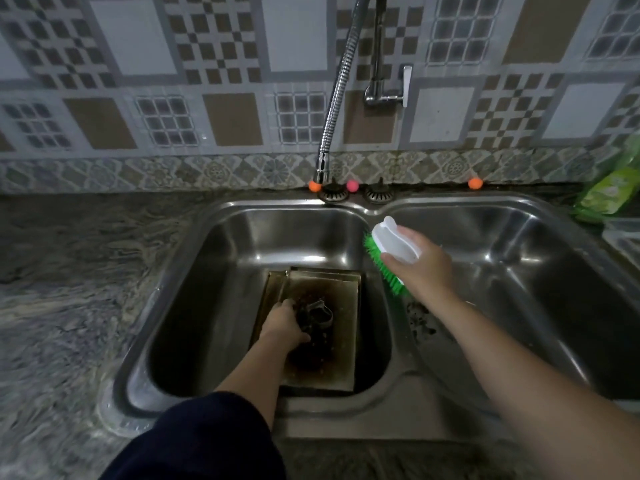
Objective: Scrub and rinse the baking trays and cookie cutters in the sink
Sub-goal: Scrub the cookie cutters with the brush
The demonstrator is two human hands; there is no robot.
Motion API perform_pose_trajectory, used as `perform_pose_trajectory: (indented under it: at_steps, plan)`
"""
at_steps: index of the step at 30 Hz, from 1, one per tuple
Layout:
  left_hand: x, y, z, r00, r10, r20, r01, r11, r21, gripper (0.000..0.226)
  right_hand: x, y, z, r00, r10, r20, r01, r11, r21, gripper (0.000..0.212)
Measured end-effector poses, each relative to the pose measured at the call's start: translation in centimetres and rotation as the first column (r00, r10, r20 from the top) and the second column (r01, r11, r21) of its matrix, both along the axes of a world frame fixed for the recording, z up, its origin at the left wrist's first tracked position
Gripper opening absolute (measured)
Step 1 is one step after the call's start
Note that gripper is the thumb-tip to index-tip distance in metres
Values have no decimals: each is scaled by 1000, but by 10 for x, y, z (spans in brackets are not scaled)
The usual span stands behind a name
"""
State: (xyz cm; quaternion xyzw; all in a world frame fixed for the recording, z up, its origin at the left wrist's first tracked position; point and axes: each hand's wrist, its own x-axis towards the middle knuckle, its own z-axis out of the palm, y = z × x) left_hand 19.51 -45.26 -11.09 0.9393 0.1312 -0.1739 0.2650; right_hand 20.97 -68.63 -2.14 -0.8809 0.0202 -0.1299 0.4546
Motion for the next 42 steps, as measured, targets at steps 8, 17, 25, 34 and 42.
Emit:
perform_pose_trajectory:
  at_steps: [8, 17, 25, 34, 42]
  plan:
    - [17, -13, 18, 991, -47, 127, 41, 998, 49, 84, -2, -24, 1, 999, -38, -30, 37, 999, -12, 57]
    - [56, -150, 77, 826, -202, 526, 245, 970, -12, 40, 0, -97, 13, 981, -116, -153, 124, 991, 48, 75]
    - [63, -250, 11, 982, -185, 49, 183, 982, 40, 35, 7, -174, -12, 977, -45, -207, 46, 999, 1, 73]
    - [81, -282, -45, 995, -40, -95, 67, 950, 304, 36, 25, -234, -53, 974, 96, -205, -113, 991, -73, 73]
    - [80, -289, -42, 997, -19, 79, 2, 976, 216, 33, 26, -257, -50, 967, 163, -196, -180, 981, -70, 74]
